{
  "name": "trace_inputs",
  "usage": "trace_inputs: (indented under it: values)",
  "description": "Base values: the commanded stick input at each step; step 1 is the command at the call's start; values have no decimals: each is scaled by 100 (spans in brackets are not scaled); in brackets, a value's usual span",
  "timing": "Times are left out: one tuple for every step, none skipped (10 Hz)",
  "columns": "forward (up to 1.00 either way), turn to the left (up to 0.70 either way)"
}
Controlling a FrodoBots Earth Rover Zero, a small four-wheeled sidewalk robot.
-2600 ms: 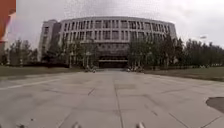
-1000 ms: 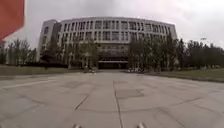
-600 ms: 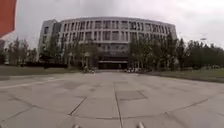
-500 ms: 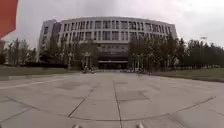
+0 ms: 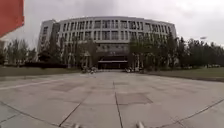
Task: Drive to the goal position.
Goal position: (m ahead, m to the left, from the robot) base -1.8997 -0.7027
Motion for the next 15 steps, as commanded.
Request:
trace_inputs:
  values:
    - [50, 0]
    - [50, 0]
    - [50, 0]
    - [50, 0]
    - [50, 0]
    - [50, 0]
    - [50, 0]
    - [50, 0]
    - [50, 0]
    - [50, 0]
    - [50, 0]
    - [50, 0]
    - [50, 0]
    - [50, 0]
    - [50, 0]
